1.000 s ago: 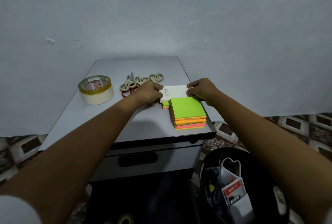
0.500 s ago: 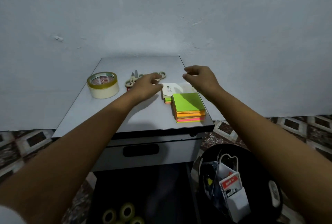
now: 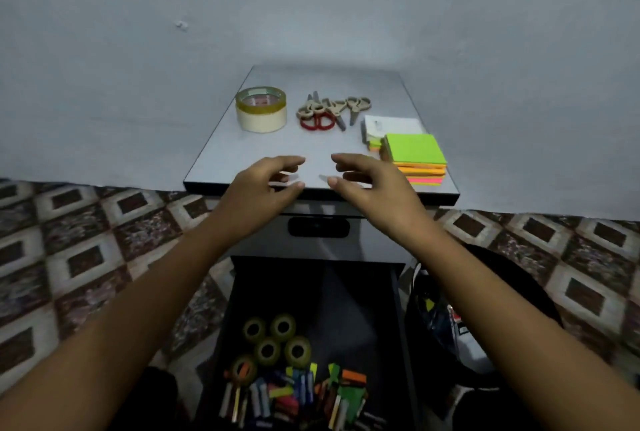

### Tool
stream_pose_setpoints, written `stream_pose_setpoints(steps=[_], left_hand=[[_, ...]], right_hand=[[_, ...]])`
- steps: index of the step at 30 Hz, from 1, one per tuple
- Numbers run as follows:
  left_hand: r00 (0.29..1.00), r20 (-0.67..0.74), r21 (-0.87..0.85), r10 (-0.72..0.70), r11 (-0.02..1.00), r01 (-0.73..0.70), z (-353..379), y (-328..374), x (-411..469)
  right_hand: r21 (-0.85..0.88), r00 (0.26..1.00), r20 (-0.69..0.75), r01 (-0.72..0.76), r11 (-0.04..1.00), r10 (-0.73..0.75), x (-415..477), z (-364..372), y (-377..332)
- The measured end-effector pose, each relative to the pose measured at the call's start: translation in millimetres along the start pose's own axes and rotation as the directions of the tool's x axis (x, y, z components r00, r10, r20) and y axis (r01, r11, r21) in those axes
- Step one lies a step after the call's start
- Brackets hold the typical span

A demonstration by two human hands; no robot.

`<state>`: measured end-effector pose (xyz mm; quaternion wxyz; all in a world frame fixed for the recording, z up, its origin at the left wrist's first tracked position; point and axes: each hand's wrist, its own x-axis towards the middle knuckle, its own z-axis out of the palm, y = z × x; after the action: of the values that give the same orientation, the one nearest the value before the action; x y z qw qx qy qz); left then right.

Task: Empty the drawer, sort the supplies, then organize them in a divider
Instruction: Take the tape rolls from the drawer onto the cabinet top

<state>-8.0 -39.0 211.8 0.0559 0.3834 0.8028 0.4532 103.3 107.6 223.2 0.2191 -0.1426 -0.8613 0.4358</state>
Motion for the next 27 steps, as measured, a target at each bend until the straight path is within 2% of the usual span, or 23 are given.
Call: stream_pose_setpoints(steps=[5,9,16,20,23,27], left_hand=[[0.995,-0.023,-0.027,-0.095,0.995,0.094,14.3,-49.7,-54.0],[0.978,0.014,-0.067,-0.207,0.976,0.207,35.3,-87.9,-86.2],[0.893,0.217,0.050,-0.394,0.918,0.393,85.3,-156.4,-120.3],[0.851,0.322,0.152,-0.415,0.910,0.386,109.1,-186.3,-131.9],[0.816,0.381,0.294,-0.436,0.893,0.340,122.8,-203.1,-136.4],[0.824,0.363,0.400,-0.435,0.871,0.284,136.1,-217.6,-134.9]], right_hand=[[-0.004,0.998,0.066,0.008,1.000,-0.008,-37.7,50.2,31.2],[-0.062,0.985,0.155,-0.067,0.996,0.075,-65.9,86.2,67.5],[-0.149,0.927,0.273,-0.222,0.964,0.256,-107.9,136.7,149.5],[-0.243,0.876,0.354,-0.252,0.937,0.328,-123.4,154.5,183.5],[-0.311,0.853,0.379,-0.247,0.918,0.358,-128.4,162.4,197.6],[-0.358,0.824,0.415,-0.242,0.902,0.385,-130.9,173.4,208.8]])
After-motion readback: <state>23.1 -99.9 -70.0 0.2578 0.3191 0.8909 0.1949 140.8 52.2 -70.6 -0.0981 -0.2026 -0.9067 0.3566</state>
